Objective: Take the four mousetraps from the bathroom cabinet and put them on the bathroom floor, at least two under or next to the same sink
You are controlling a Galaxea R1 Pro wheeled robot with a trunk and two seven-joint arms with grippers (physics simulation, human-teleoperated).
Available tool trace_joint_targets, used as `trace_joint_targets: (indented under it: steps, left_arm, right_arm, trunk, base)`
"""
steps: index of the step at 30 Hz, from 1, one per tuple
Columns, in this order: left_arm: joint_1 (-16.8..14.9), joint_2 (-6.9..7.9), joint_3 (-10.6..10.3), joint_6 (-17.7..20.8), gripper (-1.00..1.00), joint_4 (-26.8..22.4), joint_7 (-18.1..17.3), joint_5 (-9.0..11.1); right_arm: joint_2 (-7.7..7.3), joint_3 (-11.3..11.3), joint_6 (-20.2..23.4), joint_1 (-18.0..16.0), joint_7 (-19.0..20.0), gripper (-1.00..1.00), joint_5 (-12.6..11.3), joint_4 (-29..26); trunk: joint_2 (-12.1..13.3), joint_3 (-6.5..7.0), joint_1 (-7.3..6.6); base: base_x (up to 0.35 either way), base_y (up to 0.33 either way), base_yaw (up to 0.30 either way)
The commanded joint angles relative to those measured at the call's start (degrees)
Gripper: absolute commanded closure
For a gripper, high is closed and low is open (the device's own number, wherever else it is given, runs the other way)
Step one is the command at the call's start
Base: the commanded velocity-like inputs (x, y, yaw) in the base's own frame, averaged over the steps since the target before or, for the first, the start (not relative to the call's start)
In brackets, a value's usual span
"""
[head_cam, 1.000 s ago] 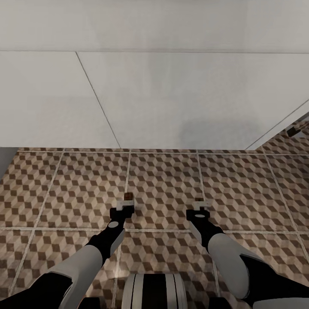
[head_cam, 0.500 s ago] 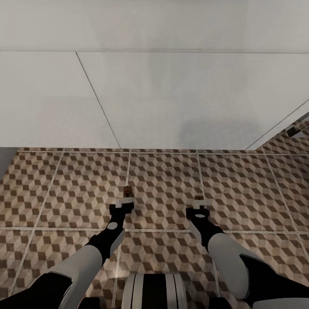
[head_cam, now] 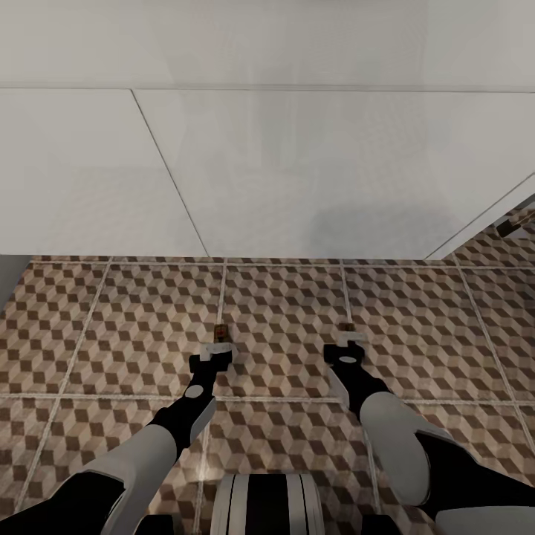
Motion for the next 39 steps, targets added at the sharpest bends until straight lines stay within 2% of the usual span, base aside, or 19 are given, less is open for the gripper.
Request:
trace_joint_targets:
  steps: [1, 18, 23, 39]
  left_arm:
    - [0.0, 0.03, -0.5, -0.1, 1.00, 0.1, 0.4, 0.5]
    - [0.0, 0.02, -0.5, 0.5, 1.00, 0.2, 0.3, 0.6]
    - [0.0, -0.01, -0.5, 0.5, 1.00, 0.3, 0.4, 0.6]
    - [0.0, -0.03, -0.6, 0.5, 1.00, 0.3, 1.1, 0.6]
  right_arm:
    - [0.07, -0.4, 0.1, -0.3, -0.1, 1.00, 0.5, 0.1]
    - [0.47, -0.2, -2.0, -1.3, -0.8, 1.00, 0.8, -0.3]
    - [0.91, -0.2, -2.2, -1.3, -0.8, 1.00, 0.7, 0.0]
    - [1.04, -0.2, -2.2, -1.3, -0.6, 1.00, 0.6, 0.4]
  trunk:
    - [0.0, -0.03, -0.01]
    - [0.0, -0.03, -0.01]
    - [0.0, -0.03, -0.01]
    - [0.0, -0.03, -0.01]
  base:
    - [0.000, 0.000, 0.000]
    - [0.000, 0.000, 0.000]
    - [0.000, 0.000, 0.000]
    - [0.004, 0.000, 0.000]
